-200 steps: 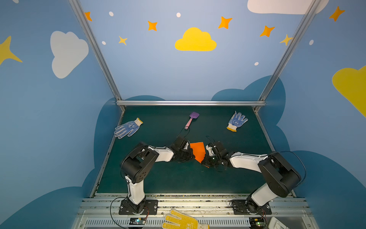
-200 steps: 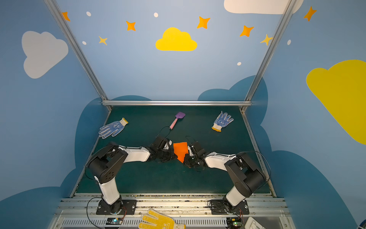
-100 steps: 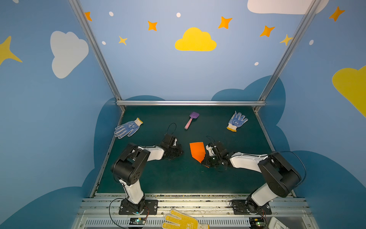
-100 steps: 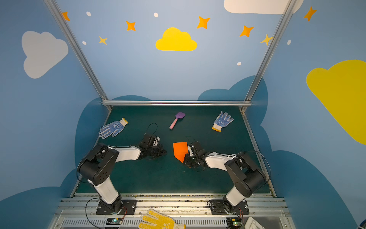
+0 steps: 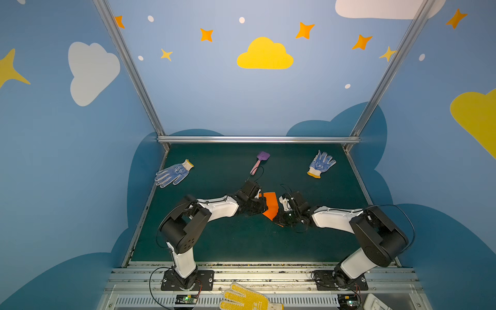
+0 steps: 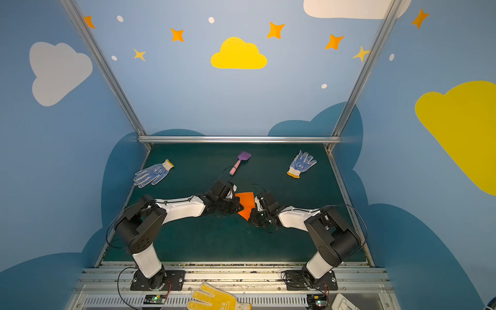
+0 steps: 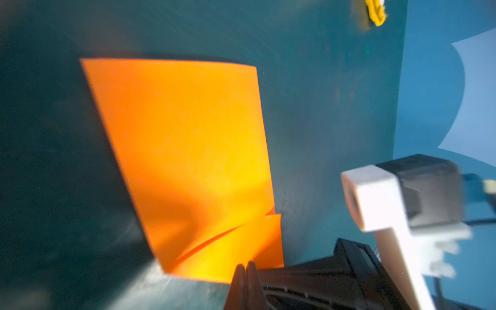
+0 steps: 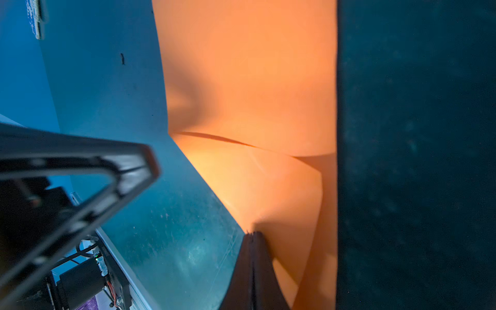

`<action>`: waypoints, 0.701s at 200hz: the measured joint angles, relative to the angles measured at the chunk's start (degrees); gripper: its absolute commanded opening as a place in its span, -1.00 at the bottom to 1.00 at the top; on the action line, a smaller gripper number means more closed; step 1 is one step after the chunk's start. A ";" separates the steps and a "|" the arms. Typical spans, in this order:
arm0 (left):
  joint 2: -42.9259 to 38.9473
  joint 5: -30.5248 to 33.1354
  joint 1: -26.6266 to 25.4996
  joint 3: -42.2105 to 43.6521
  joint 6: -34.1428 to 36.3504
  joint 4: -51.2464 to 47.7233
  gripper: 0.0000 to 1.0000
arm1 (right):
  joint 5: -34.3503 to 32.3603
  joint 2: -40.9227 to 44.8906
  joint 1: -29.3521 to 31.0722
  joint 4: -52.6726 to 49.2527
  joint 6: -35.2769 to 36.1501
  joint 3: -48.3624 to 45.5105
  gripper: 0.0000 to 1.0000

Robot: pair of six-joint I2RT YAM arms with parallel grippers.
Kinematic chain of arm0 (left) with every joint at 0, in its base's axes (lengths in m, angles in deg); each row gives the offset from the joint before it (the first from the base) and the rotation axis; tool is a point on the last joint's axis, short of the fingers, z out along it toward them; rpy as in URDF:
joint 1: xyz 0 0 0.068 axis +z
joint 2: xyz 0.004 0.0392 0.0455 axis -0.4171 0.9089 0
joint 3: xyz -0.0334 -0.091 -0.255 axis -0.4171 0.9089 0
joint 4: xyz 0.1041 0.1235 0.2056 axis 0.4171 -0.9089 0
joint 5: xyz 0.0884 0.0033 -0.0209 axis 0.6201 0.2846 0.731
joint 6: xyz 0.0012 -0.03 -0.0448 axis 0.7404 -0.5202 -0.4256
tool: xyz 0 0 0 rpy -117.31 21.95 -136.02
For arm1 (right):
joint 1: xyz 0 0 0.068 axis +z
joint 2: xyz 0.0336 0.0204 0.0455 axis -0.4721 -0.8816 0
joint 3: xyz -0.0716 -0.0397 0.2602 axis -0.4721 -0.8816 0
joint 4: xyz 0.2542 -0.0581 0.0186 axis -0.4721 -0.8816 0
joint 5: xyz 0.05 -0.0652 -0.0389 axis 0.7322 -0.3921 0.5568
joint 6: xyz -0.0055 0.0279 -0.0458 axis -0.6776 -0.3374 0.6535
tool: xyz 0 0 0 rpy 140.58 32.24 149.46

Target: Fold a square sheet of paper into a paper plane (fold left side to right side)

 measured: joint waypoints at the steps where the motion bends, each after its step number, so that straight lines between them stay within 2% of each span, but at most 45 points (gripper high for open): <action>1: 0.11 -0.02 -0.02 -0.02 0.00 0.00 -0.93 | 0.02 0.00 0.00 0.00 0.00 0.00 -1.00; 36: 4.04 -0.35 -0.96 -0.55 -0.02 0.20 -0.93 | 0.17 -0.04 -0.07 0.02 0.17 0.00 -1.00; 91: 4.09 -0.59 -0.92 1.68 -3.04 4.57 -0.93 | 0.15 0.76 -0.15 0.94 1.07 -1.49 -1.00; 140: 3.69 -0.48 -0.92 3.78 -6.03 8.17 -0.93 | -1.36 5.57 -0.44 1.03 1.27 -6.01 -1.00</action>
